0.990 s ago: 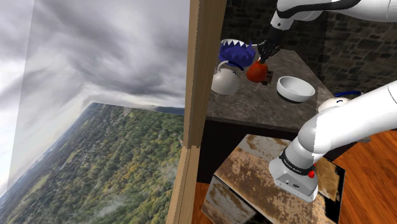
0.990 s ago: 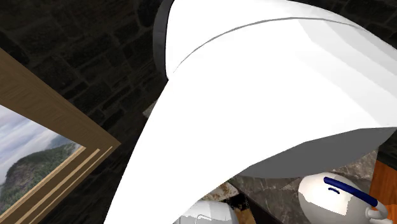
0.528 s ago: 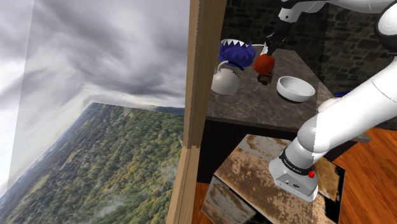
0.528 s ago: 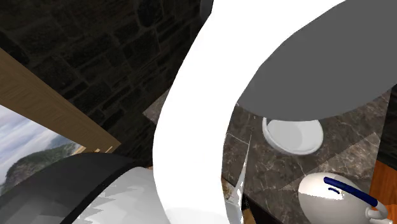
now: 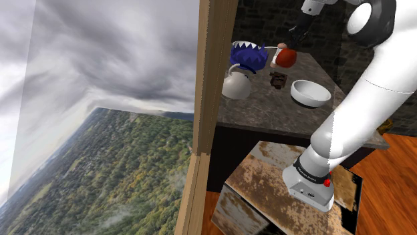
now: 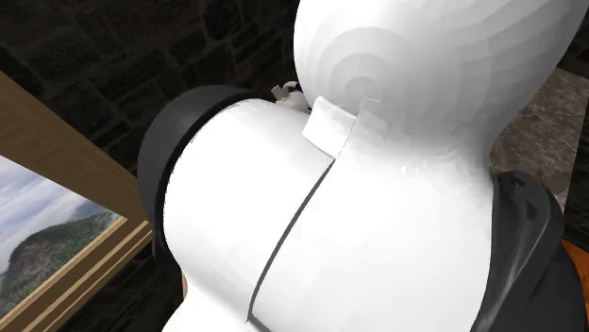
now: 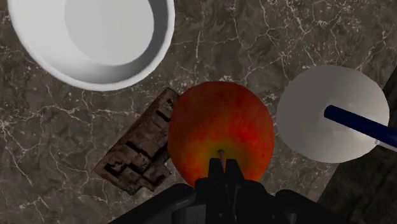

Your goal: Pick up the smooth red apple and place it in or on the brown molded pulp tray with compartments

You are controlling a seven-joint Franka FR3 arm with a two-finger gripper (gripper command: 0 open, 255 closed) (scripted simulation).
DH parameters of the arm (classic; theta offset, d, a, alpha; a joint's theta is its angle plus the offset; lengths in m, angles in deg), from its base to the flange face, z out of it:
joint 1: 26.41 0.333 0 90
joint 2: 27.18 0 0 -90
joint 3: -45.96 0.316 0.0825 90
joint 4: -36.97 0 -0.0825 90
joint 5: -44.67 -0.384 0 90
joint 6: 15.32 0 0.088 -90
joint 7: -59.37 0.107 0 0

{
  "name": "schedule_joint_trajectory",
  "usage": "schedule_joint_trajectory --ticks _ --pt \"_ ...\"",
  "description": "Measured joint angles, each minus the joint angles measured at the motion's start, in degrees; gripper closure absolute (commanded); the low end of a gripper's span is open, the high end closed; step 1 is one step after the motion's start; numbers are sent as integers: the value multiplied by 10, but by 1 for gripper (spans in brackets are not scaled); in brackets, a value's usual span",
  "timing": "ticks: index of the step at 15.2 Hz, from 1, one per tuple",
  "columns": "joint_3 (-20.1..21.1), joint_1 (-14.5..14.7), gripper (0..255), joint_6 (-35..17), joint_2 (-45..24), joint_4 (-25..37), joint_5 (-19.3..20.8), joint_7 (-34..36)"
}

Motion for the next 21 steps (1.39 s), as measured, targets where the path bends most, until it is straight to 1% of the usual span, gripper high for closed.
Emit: schedule_joint_trajectory --ticks 2,4,6,7,8,9,10,12,16,21 --pt "-10 -20 255 21 -48 57 -27 -28" --pt "-17 -51 255 53 -107 136 -61 -56" --pt "-20 -88 255 83 -162 211 -91 -79" --pt "-19 -112 255 104 -195 260 -109 -90" --pt "-15 -140 255 132 -234 325 -129 -93" --pt "-13 -155 255 142 -251 349 -137 -100" --pt "-12 -159 255 139 -257 351 -140 -103" --pt "-12 -155 255 124 -256 333 -139 -107" --pt "-14 -140 255 85 -242 279 -132 -112" --pt "-15 -128 255 43 -236 230 -130 -118"
